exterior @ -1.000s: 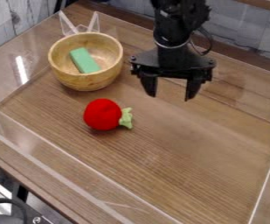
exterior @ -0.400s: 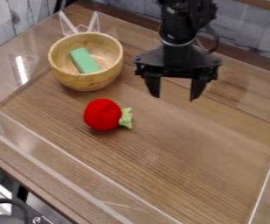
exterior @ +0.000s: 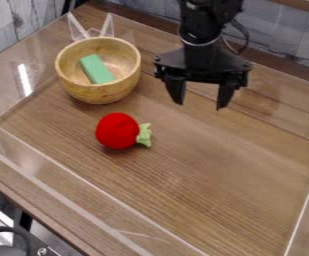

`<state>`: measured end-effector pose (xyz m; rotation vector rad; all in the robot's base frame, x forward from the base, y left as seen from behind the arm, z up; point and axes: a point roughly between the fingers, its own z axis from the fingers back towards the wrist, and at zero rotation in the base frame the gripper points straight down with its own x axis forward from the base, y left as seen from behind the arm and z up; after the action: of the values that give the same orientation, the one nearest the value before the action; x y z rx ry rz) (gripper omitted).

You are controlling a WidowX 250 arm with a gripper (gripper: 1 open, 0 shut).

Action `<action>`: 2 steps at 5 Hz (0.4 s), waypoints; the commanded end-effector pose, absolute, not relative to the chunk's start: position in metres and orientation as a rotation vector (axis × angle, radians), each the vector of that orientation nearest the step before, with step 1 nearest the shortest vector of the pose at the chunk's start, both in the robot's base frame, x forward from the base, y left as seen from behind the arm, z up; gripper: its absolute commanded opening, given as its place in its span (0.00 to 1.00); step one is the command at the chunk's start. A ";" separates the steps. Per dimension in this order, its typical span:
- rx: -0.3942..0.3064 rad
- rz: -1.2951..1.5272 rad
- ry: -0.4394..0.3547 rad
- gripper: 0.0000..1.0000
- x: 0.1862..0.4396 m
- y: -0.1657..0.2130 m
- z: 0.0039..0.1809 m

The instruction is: Move the red fruit to the left side of the table

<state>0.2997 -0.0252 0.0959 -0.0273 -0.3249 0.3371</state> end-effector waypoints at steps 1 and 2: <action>-0.045 0.297 -0.395 1.00 0.312 -0.026 0.111; -0.040 0.266 -0.393 1.00 0.315 -0.027 0.105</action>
<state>0.3064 -0.0274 0.0899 -0.0288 -0.3436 0.2643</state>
